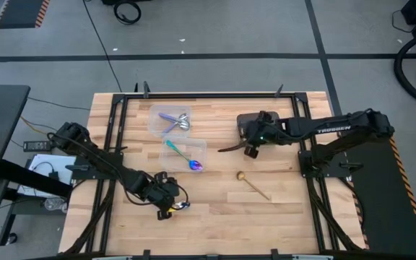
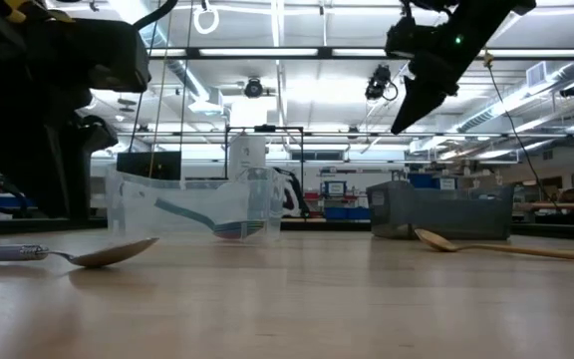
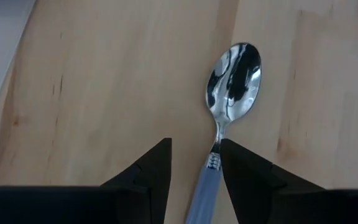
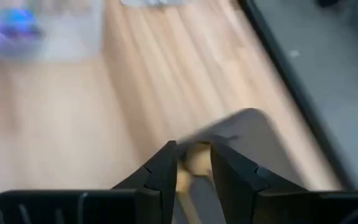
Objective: Sort silverware by color (type)
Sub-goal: Put the purple spoon into the top transparent bin
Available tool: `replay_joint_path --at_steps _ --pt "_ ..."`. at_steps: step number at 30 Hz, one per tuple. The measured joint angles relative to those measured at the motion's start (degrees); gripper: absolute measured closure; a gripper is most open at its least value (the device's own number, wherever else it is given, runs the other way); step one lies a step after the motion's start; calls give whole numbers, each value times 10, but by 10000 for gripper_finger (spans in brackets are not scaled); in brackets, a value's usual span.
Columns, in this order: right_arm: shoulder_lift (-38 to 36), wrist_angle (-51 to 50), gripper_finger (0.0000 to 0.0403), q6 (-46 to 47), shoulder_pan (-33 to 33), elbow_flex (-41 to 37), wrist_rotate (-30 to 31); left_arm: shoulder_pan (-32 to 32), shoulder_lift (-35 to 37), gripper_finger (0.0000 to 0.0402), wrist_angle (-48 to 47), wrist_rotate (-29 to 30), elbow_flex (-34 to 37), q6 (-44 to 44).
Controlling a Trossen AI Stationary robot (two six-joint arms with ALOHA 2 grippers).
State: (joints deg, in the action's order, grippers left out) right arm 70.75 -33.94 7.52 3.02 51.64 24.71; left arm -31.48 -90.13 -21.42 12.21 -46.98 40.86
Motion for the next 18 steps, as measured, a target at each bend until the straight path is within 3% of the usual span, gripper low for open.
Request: replay_joint_path --at_steps 5,18 --pt "17 14 296 127 -35 0 -4 0 0 257 5 0 0 -8" --pt "106 65 296 207 -118 0 15 -6 -22 257 17 2 0 0"
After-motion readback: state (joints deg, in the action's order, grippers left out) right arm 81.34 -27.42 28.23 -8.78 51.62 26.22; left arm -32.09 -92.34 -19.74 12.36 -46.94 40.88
